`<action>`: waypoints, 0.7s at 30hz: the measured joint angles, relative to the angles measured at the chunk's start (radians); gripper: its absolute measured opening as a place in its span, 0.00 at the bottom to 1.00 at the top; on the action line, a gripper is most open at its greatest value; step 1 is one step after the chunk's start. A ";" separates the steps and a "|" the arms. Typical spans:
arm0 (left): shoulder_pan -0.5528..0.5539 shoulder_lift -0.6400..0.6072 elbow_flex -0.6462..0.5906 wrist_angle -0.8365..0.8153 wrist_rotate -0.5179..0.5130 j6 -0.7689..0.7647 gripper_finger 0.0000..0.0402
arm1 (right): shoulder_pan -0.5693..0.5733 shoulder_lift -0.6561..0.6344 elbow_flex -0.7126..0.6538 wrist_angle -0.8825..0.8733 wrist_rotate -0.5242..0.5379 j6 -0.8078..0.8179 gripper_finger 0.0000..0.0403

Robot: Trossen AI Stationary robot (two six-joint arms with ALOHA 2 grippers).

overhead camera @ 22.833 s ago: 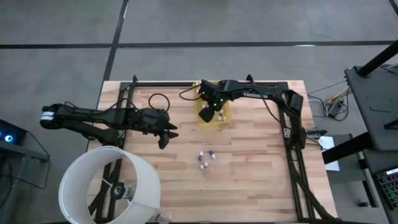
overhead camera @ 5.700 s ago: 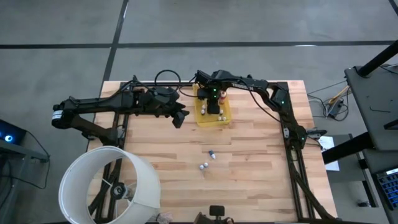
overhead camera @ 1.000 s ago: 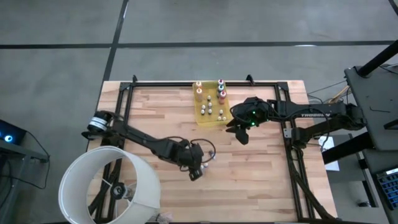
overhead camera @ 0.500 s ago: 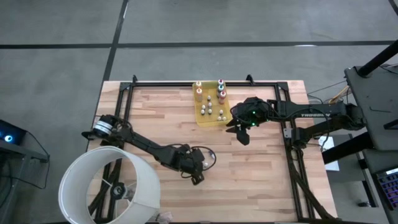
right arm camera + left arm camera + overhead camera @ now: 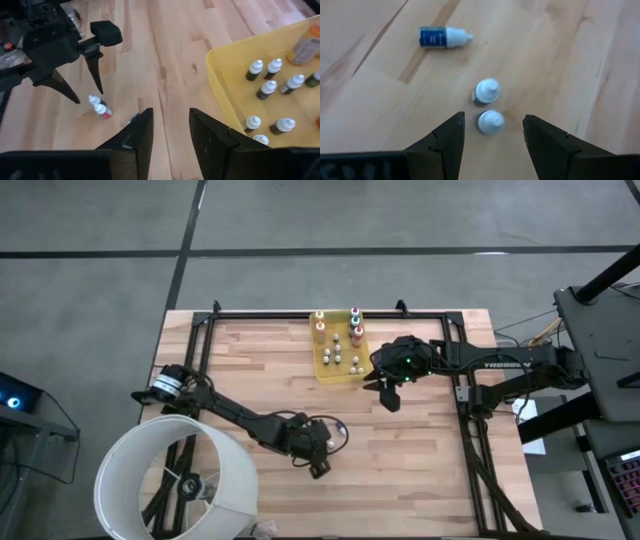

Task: Pick & Place food coloring
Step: Put the small dark green food coloring bottle into the yellow bin

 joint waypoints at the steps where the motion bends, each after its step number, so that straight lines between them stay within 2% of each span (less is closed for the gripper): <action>1: 0.000 0.000 -0.005 -0.002 0.000 0.000 0.43 | 0.000 0.000 0.000 0.000 0.011 0.000 0.28; 21: 0.026 0.005 -0.043 0.044 0.019 0.043 0.43 | -0.001 0.000 0.000 0.002 0.014 0.000 0.27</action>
